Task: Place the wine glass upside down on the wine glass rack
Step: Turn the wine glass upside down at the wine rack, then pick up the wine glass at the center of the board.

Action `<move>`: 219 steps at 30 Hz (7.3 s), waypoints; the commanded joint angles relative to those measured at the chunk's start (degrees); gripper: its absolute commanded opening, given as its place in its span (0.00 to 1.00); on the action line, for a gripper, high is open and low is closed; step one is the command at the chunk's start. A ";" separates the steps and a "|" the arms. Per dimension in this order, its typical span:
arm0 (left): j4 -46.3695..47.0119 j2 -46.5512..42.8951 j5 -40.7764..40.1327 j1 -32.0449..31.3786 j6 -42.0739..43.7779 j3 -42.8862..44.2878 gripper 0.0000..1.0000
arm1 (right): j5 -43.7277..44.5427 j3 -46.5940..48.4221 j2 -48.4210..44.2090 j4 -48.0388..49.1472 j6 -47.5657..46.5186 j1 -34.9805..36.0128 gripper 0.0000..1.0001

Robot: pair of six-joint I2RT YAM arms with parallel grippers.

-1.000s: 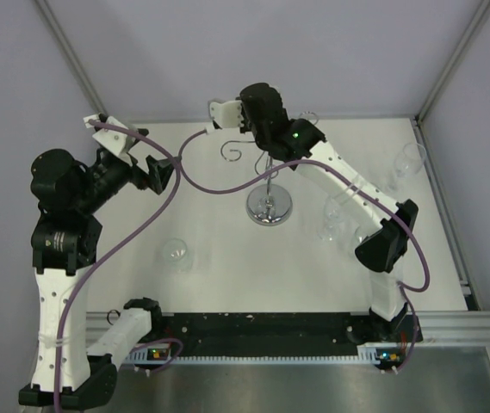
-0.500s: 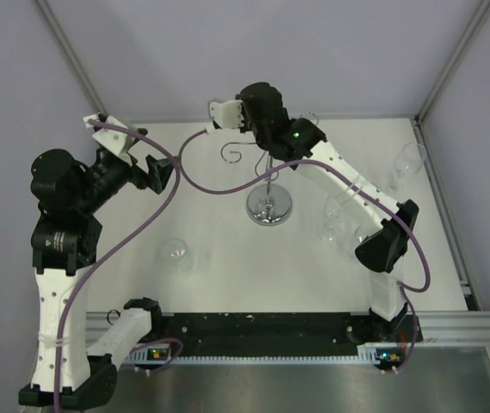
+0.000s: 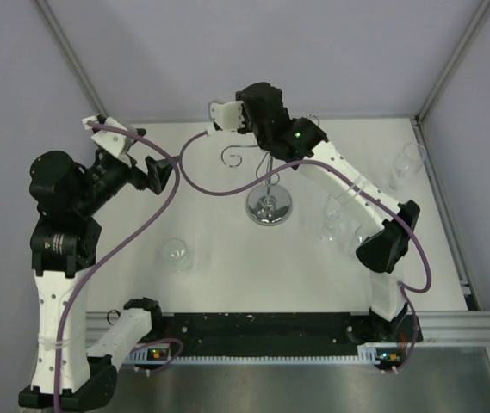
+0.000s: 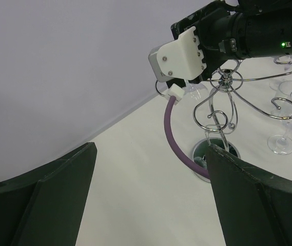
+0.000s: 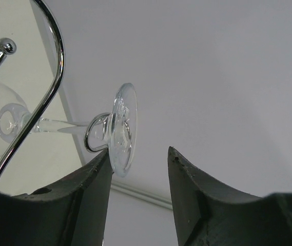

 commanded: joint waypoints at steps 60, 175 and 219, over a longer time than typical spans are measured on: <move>4.16 4.32 2.42 -0.14 0.27 -0.60 0.95 | -10.18 13.36 1.70 -20.06 4.37 -3.39 0.47; -30.72 9.42 -14.80 -0.14 15.73 -12.02 0.95 | -40.06 -29.18 -36.44 -16.72 56.40 -54.71 0.61; -22.91 16.98 -18.14 -2.87 18.29 -31.19 0.27 | -49.82 -31.38 -37.50 -19.10 57.63 -54.63 0.57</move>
